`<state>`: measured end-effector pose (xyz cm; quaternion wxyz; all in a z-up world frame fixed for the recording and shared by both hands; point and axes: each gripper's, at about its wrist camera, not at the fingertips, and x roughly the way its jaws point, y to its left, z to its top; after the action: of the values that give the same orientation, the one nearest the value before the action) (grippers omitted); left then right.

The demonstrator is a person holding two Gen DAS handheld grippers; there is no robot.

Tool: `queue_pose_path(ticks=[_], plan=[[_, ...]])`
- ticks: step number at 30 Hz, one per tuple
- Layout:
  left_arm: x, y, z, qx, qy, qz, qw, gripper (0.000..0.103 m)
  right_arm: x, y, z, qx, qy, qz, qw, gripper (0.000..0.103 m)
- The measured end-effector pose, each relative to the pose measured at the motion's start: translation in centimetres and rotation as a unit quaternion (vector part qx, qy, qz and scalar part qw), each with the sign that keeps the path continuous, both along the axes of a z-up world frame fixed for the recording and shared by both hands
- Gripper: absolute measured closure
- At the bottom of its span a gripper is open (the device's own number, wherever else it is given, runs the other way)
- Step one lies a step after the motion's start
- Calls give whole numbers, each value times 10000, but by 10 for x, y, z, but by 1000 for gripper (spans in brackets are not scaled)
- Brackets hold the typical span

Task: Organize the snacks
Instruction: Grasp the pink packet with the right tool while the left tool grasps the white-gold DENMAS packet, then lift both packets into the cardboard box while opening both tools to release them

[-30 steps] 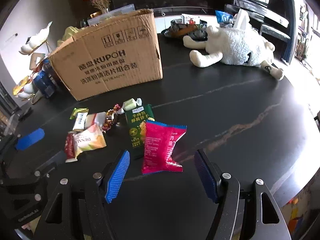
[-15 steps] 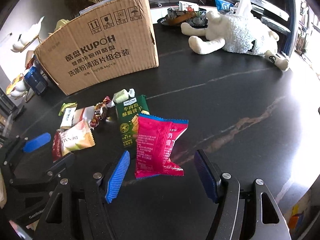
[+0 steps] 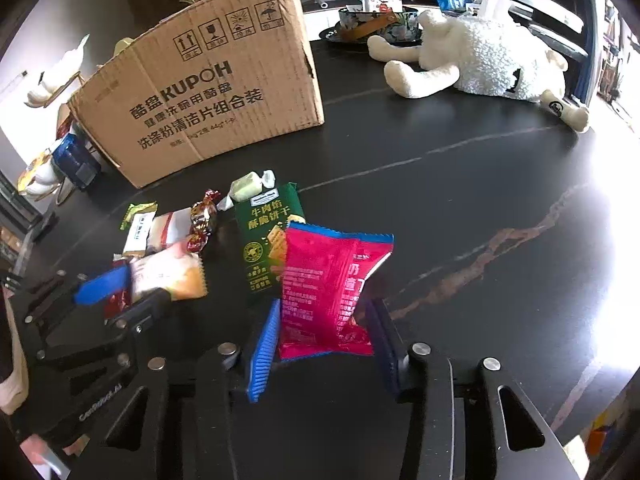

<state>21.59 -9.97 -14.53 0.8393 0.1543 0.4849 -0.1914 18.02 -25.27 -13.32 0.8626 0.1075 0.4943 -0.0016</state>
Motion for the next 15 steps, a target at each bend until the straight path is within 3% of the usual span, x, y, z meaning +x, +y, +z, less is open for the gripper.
queue_pose_path(ticks=[1, 4, 15], plan=[[0, -1, -1, 31, -17, -16, 10000, 76, 0, 1, 0, -9, -4, 8, 10000, 65], [-1, 0, -1, -47, -19, -10, 10000, 80, -2, 3, 1, -60, -37, 44, 10000, 67], [-12, 10, 16, -388, -142, 142, 9990, 81, -14, 11, 14, -59, -246, 158, 9996, 68]])
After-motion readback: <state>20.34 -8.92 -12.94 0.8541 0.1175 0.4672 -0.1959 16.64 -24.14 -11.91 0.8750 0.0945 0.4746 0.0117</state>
